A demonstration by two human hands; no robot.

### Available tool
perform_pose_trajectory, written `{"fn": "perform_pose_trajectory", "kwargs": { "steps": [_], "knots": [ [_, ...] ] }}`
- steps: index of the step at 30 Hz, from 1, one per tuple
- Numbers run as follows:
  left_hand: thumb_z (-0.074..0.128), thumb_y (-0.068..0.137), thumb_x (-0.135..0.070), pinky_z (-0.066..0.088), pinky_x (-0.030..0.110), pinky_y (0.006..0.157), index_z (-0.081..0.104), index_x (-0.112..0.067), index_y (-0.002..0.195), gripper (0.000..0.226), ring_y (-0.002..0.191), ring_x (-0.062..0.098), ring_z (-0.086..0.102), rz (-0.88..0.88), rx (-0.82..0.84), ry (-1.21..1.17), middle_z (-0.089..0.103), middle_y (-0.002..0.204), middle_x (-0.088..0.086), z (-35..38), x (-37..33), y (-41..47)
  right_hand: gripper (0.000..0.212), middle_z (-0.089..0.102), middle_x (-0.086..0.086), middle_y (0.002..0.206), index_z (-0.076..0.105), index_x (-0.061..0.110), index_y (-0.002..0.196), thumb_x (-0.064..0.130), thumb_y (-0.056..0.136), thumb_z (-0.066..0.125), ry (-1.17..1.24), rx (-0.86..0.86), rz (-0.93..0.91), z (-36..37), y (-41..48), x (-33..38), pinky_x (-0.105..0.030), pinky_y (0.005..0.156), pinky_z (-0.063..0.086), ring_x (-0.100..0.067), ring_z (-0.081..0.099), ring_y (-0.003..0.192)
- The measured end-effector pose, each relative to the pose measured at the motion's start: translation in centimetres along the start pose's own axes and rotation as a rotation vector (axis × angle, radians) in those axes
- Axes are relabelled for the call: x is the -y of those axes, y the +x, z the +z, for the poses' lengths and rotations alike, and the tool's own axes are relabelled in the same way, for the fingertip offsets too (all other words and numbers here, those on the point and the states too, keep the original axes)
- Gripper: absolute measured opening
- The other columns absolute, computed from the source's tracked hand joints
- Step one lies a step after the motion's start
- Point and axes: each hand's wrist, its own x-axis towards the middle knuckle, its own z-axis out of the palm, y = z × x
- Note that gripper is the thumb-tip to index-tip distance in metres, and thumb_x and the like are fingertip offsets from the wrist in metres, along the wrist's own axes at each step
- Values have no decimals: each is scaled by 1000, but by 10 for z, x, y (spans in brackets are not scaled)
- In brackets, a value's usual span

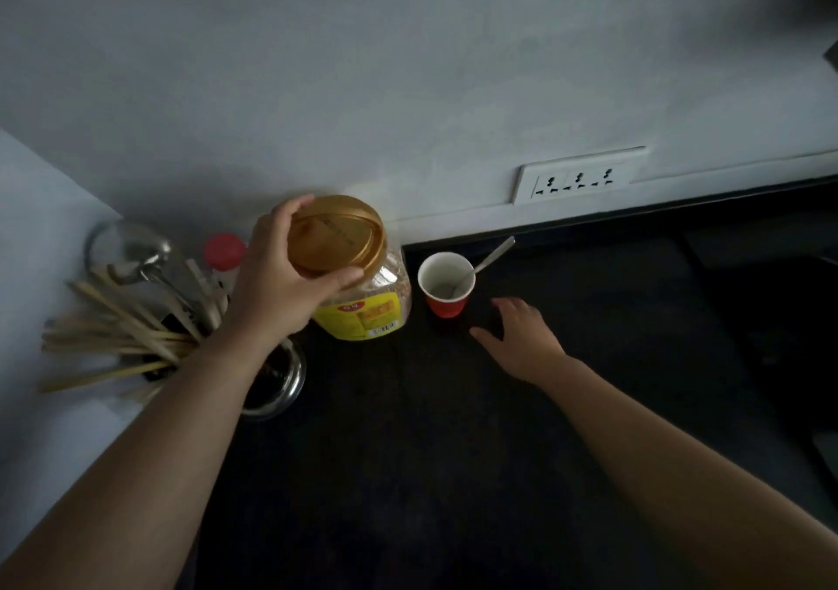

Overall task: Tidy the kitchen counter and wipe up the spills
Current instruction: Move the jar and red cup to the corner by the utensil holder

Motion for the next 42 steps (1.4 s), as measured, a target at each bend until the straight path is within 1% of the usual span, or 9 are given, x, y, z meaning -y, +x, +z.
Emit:
{"fn": "perform_pose_trajectory", "kwargs": {
  "steps": [5, 8, 11, 16, 20, 25, 29, 33, 42],
  "knots": [
    [79, 70, -24, 26, 2, 93, 44, -16, 132, 71, 119, 8, 40, 96, -155, 125, 47, 132, 9, -3, -28, -12, 68, 16, -6, 155, 25, 17, 143, 48, 88, 51, -243, 120, -19, -9, -18, -30, -47, 110, 31, -27, 18, 141],
    [73, 76, -20, 36, 16, 97, 51, -11, 123, 53, 114, 7, 45, 226, -252, 102, 51, 121, 0, 6, -56, -23, 72, 12, -5, 156, 20, 18, 145, 49, 87, 51, -339, 114, -58, -9, -30, -48, -48, 111, 29, -27, 13, 142],
    [72, 77, -20, 45, 33, 96, 54, -12, 119, 46, 113, 11, 52, 265, -214, 39, 53, 116, -5, 28, -81, -31, 71, 9, -6, 156, 17, 18, 145, 51, 89, 44, -395, 71, -118, -4, -41, -65, -46, 112, 23, -25, 10, 143],
    [70, 79, -21, 33, 5, 91, 56, -14, 118, 42, 109, -1, 49, 175, -37, 59, 56, 116, -8, 87, -94, -35, 68, 5, -4, 157, 14, 19, 146, 51, 91, 39, -381, 58, -160, -4, -39, -84, -45, 115, 14, -24, 3, 144],
    [69, 79, -21, 44, 21, 88, 53, -18, 124, 47, 108, 8, 52, 63, 60, 60, 54, 113, -9, 129, -75, -26, 67, -2, -1, 158, 10, 21, 147, 51, 93, 35, -332, 36, -170, -2, -35, -99, -43, 116, 5, -22, -3, 145],
    [66, 83, -22, 35, 9, 82, 51, -19, 130, 49, 107, 4, 49, -16, 99, 115, 57, 120, -4, 159, -59, -16, 66, -10, 3, 158, 4, 22, 147, 52, 94, 28, -294, 24, -200, 3, -37, -110, -37, 113, -7, -18, -12, 144],
    [66, 83, -22, 45, 24, 89, 60, -15, 119, 38, 106, 14, 59, 14, 123, 139, 64, 114, 2, 173, -58, -6, 65, -11, 2, 157, 3, 22, 147, 51, 94, 27, -268, 20, -201, 4, -37, -110, -39, 114, -7, -17, -15, 143],
    [64, 85, -22, 52, 33, 80, 67, -16, 107, 23, 91, 15, 64, 43, 103, 200, 69, 99, 2, 179, -64, 5, 66, -13, 3, 157, 1, 23, 147, 52, 94, 28, -261, 40, -185, 2, -37, -109, -39, 115, -7, -15, -18, 141],
    [63, 86, -22, 51, 20, 69, 64, -11, 90, 12, 77, 11, 65, 62, -27, 129, 69, 84, 0, 141, -68, -2, 67, -3, 1, 158, 7, 22, 147, 50, 93, 34, -239, 69, -132, -10, -37, -93, -40, 117, 2, -18, -7, 145]
  ]
}}
